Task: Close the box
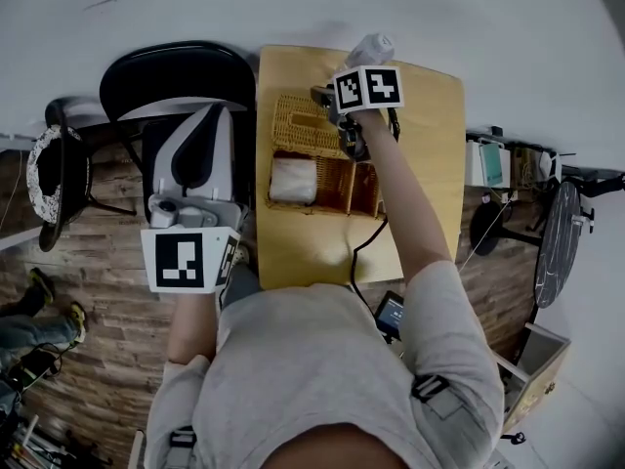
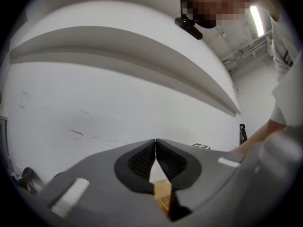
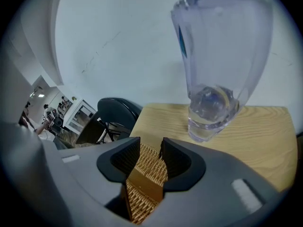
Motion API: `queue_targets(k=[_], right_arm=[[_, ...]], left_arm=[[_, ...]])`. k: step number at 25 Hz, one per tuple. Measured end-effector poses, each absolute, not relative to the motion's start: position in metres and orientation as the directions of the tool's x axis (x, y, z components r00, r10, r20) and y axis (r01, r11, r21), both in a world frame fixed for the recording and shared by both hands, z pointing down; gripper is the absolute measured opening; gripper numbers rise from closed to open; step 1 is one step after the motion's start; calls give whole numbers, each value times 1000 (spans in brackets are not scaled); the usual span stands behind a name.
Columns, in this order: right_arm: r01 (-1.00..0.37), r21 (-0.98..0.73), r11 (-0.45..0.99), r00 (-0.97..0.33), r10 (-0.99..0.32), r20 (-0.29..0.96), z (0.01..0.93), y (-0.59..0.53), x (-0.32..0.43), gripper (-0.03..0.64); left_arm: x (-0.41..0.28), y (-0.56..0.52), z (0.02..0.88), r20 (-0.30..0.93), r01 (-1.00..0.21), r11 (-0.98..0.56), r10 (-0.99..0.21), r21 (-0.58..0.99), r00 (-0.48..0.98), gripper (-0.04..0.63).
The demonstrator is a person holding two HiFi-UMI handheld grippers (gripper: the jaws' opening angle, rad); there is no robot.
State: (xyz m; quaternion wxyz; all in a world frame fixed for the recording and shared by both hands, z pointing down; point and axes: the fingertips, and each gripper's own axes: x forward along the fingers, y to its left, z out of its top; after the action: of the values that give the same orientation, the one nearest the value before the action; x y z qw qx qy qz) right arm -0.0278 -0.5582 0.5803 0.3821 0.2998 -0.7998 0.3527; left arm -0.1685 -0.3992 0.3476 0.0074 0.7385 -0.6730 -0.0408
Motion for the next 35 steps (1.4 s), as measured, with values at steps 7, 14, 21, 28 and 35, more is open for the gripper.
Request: queue_targets(k=[7, 14, 21, 28, 35], right_arm=[[-774, -287, 565, -466, -200, 862, 600, -564, -28, 146], [-790, -243, 563, -411, -192, 891, 614, -570, -28, 144], [-799, -213, 563, -360, -162, 919, 629, -572, -27, 144], [-802, -186, 567, -310, -130, 942, 643, -572, -26, 143], [-805, -158, 571, -252, -88, 964, 661, -567, -19, 141]], left_arm=[[-171, -404, 355, -37, -993, -91, -995, 74, 88, 60], [-176, -407, 360, -24, -993, -83, -996, 79, 81, 60], [-182, -409, 366, -11, -994, -76, -997, 83, 76, 60], [-186, -410, 372, 7, -994, -66, -998, 87, 66, 60], [-190, -411, 379, 23, -995, -53, -998, 87, 56, 60]])
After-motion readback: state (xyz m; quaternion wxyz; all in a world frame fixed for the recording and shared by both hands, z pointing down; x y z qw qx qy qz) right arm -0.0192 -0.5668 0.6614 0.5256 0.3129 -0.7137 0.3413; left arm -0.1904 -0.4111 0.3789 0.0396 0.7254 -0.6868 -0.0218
